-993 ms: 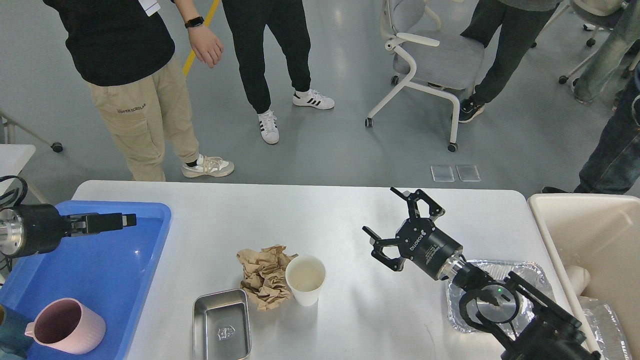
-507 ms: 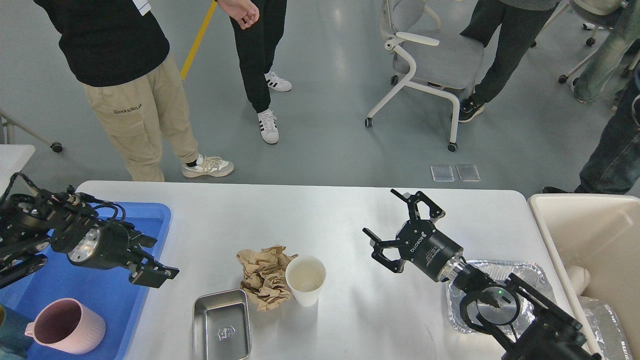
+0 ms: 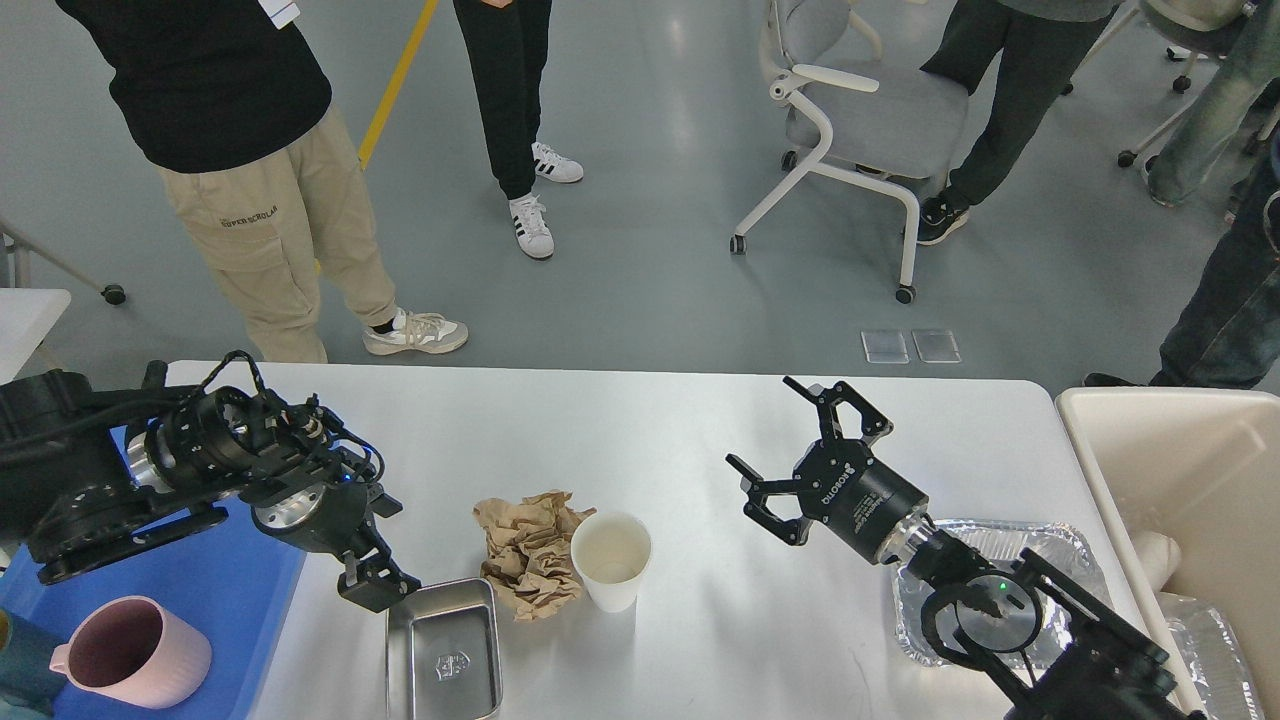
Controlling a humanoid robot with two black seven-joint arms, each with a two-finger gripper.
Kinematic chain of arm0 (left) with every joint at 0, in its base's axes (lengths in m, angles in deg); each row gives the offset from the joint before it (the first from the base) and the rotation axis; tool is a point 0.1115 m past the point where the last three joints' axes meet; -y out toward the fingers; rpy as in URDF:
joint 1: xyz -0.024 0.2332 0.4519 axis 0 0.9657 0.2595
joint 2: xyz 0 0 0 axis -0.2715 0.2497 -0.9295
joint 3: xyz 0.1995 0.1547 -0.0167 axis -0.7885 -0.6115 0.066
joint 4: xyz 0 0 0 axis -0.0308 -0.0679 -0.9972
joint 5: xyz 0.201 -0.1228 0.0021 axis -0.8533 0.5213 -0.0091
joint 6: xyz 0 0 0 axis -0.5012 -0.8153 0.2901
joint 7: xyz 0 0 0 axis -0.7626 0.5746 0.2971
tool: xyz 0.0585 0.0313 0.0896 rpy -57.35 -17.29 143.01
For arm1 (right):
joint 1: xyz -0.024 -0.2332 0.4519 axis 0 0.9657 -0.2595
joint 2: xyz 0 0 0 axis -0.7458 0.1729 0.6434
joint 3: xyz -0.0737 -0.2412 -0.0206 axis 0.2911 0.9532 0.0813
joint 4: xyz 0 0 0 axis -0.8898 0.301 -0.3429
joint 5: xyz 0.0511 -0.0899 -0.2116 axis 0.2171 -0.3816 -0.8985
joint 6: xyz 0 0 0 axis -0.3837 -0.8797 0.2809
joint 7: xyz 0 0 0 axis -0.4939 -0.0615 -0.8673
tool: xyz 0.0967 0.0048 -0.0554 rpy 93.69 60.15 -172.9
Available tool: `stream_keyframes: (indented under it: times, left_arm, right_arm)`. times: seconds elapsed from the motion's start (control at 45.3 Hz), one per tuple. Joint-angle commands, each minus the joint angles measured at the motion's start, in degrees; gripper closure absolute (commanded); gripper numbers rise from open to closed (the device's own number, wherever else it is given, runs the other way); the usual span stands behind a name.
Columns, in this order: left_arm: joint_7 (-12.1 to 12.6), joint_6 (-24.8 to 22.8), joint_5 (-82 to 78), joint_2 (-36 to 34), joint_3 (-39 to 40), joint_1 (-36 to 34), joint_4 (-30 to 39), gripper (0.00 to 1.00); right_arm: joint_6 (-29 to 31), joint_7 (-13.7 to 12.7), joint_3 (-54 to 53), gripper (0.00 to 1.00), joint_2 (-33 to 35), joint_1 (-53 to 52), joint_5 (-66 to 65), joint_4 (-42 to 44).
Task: Tidy desktop
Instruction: 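Grasp the edge of the small steel tray with the left gripper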
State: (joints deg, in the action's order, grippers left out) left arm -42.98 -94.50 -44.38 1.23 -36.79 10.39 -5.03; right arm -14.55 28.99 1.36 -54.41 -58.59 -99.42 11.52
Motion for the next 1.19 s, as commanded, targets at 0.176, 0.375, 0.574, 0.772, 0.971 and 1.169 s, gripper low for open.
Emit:
stream_keyframes:
  times: [0.176, 0.375, 0.574, 0.772, 0.971, 1.169]
  left_arm:
    - [0.1, 0.5, -1.1, 7.9, -3.1, 0.6, -6.4, 0.15]
    - [-0.1, 1.7, -1.1, 10.6, -6.0, 0.6, -7.2, 0.23]
    - [-0.3, 1.7, -1.3, 11.8, -6.6, 0.4, -7.8, 0.38]
    - [-0.2, -0.2, -2.1, 11.7, -6.6, 0.4, -7.8, 0.73]
    - [-0.6, -0.1, -2.2, 11.4, -6.6, 0.8, -8.1, 0.86]
    - [-1.1, -0.1, -2.5, 11.5, -6.9, 0.6, -8.7, 0.97]
  right_arm:
    - [0.1, 0.0, -0.2, 0.0, 0.1, 0.1, 0.0, -0.1]
    - [0.1, 0.0, -0.2, 0.0, 0.1, 0.4, 0.0, -0.1]
    - [0.3, 0.0, -0.3, 0.0, 0.2, 0.9, 0.0, -0.1]
    - [0.5, 0.0, -0.3, 0.0, 0.2, 0.9, 0.0, -0.1]
    - [0.5, 0.0, -0.3, 0.0, -0.1, 0.9, 0.0, -0.1]
    - [0.5, 0.0, -0.4, 0.0, 0.1, 0.9, 0.0, -0.2]
